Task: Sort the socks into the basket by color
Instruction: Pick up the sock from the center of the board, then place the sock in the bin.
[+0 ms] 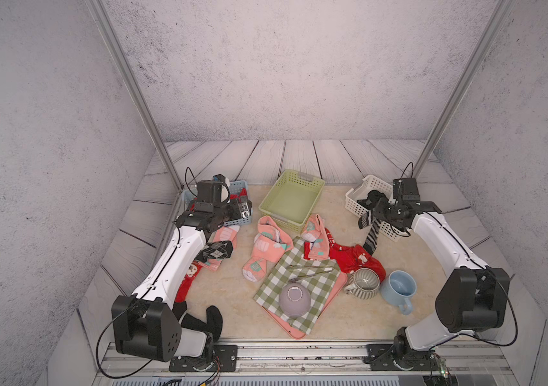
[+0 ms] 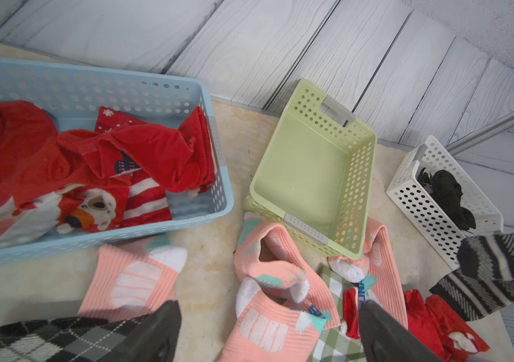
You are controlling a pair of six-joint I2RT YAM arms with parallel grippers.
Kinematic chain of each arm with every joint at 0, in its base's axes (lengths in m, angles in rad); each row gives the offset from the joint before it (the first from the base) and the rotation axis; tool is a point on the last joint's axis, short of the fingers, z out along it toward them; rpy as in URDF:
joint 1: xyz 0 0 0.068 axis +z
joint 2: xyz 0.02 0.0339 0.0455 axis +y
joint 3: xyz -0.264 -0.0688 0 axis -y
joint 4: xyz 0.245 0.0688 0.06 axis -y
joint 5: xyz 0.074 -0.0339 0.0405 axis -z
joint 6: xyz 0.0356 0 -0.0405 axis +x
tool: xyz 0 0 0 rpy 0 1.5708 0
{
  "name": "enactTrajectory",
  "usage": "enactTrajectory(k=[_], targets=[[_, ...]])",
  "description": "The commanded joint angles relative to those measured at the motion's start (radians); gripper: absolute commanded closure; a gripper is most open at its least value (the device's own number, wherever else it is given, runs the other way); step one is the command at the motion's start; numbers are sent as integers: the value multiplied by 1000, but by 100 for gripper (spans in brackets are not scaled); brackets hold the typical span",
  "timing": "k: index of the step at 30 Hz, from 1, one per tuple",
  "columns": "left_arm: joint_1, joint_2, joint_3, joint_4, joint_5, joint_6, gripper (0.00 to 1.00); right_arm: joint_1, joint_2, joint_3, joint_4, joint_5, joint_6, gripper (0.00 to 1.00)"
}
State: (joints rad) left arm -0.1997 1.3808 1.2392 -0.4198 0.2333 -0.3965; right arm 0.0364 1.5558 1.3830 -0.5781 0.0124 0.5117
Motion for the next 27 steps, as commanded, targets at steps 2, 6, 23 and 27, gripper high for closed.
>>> enactTrajectory(k=[2,6,23,27], targets=[[-13,-54,-40,-7,13,4,8,1,8,125,-38,43,-30,100],[-20,-87,-65,-22,17,5,0,0,61,242,-23,111,-71,100],[-67,-214,-112,-108,-23,17,0,-96,447,618,13,123,-200,100],[-80,-230,-119,-148,-58,7,0,-141,531,629,-27,79,-193,100]])
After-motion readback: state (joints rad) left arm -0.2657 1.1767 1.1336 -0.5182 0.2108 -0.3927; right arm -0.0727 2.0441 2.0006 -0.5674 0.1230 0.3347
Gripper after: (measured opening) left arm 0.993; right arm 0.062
